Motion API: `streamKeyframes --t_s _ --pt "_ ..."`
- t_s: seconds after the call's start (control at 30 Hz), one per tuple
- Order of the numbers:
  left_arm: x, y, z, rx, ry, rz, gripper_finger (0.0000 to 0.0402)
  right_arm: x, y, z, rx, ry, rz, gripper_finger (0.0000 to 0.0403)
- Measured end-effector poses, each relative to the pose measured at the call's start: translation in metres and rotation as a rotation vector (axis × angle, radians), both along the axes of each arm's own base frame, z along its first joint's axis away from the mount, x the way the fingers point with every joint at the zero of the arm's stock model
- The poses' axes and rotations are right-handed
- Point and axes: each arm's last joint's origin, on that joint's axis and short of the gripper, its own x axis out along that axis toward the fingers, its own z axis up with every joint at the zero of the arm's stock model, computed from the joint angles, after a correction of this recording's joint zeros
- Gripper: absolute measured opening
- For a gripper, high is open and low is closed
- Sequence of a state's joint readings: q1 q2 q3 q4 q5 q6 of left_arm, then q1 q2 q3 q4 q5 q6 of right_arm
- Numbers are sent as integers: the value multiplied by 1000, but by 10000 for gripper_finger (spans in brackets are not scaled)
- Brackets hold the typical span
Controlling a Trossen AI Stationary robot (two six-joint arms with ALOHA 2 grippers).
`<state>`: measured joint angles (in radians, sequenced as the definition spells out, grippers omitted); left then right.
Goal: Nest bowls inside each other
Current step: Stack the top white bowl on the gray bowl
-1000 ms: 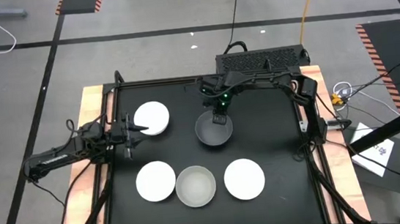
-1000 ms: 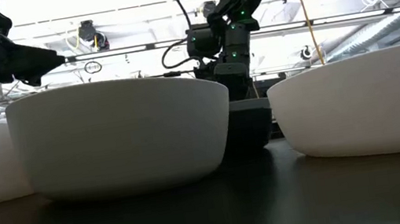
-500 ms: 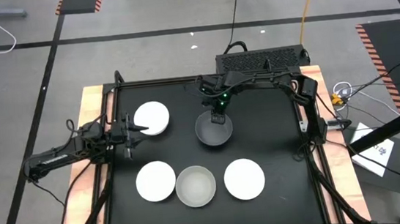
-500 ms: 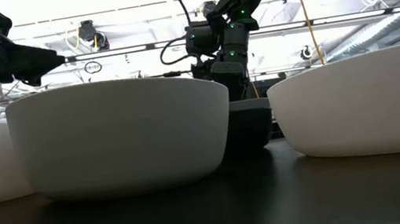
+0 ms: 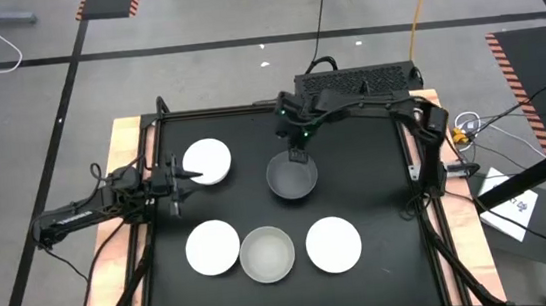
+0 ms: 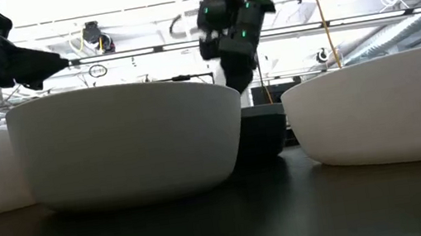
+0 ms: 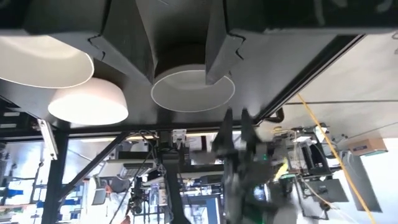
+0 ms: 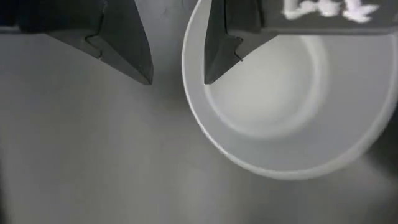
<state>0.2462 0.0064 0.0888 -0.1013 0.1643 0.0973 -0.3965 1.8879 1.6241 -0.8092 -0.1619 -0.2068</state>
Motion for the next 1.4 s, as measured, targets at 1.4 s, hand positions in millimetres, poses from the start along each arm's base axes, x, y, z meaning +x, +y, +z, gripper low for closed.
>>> streamKeyframes --t_s 1.4 --pt "0 1 3 11 -28 18 147 -256 116 16 -151 -853 -127 0"
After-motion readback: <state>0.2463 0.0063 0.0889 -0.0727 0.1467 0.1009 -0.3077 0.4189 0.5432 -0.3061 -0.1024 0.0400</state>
